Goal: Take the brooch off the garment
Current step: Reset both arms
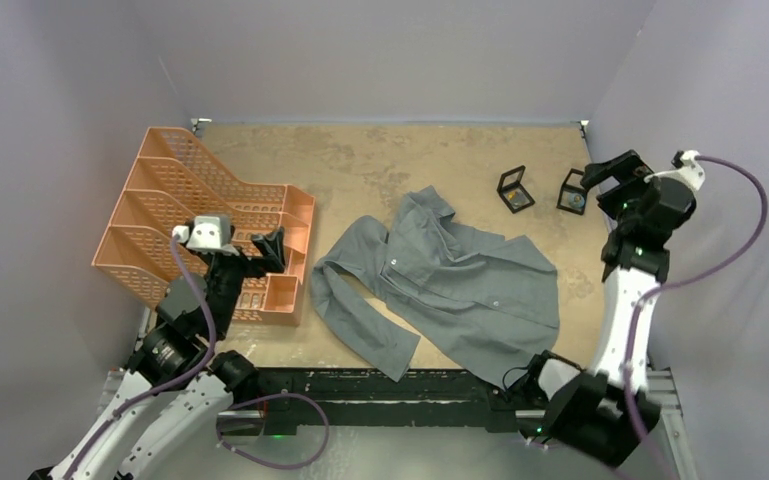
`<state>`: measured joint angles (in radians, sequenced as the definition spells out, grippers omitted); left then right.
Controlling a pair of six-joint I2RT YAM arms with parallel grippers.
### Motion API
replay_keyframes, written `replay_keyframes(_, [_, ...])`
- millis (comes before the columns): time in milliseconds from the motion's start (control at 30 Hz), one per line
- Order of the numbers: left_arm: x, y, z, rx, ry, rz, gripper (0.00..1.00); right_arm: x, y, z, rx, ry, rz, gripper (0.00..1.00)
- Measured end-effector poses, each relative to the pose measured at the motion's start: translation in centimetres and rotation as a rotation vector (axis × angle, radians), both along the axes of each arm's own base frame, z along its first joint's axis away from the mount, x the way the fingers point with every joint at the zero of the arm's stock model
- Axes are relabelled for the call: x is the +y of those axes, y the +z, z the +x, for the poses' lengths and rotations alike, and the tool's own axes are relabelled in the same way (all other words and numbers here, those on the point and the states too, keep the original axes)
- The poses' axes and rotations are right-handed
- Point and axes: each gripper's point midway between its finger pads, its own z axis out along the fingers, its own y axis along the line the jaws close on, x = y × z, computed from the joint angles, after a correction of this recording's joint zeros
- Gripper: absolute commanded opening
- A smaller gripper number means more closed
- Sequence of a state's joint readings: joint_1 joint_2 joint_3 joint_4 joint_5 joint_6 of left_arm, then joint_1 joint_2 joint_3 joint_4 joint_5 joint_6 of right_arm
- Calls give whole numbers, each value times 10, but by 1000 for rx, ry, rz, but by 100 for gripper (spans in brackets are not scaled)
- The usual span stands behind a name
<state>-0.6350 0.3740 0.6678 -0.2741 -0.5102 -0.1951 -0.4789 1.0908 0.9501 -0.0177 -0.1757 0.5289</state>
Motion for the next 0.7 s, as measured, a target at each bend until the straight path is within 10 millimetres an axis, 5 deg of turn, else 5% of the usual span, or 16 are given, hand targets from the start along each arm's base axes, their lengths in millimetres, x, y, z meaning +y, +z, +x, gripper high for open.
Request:
replay_keyframes(167, [14, 20, -11, -55, 36, -66, 99, 37, 76, -57, -198, 41, -137, 98])
replay_keyframes(333, [33, 39, -28, -128, 70, -127, 99, 78, 125, -105, -323, 93, -276, 98])
replay_keyframes(500, [50, 43, -41, -158, 109, -185, 99, 91, 125, -142, -363, 79, -363, 98])
replay_keyframes(700, [66, 42, -55, -205, 145, -247, 99, 86, 89, -166, -352, 28, -409, 98])
